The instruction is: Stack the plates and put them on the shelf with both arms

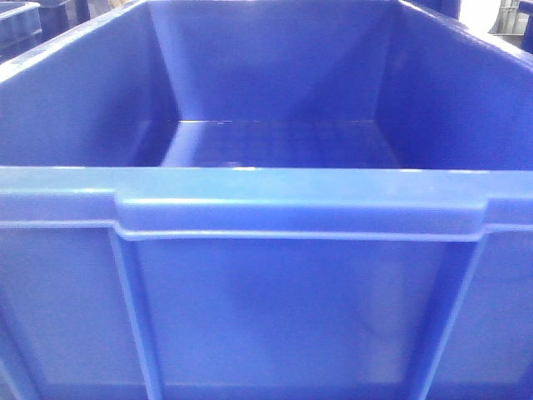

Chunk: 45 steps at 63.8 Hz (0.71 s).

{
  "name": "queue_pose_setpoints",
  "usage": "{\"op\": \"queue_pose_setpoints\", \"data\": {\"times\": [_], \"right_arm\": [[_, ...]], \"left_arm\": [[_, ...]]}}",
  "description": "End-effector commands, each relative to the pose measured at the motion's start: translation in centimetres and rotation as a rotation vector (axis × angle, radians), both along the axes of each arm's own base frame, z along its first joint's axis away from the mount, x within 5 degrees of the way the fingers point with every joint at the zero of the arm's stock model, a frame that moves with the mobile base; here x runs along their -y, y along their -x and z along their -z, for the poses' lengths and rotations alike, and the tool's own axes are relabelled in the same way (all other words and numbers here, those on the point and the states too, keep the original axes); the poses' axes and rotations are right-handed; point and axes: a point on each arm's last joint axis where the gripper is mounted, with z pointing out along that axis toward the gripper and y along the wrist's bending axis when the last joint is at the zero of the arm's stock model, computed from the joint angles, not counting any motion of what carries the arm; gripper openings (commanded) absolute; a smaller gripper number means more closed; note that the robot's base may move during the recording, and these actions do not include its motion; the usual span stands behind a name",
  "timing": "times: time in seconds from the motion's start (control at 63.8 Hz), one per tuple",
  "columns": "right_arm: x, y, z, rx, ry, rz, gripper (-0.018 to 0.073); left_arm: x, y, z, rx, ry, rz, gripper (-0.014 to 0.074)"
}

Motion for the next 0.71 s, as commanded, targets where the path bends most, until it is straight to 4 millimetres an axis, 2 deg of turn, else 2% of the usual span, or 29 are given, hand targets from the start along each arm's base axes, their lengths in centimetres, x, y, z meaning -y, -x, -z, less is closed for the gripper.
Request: {"op": "queue_pose_setpoints", "data": {"times": [0.0,0.69], "right_arm": [[0.13,0.37,-1.52,0.133,0.012,0.019,0.0050],[0.13,0.37,-1.52,0.133,0.012,0.019,0.0050]], "left_arm": [[0.04,-0.33,-1.57,0.093,0.041,-0.010,0.0084],[-0.02,-0.12,-1.56,0.106,0.045,-0.010,0.0084]]}}
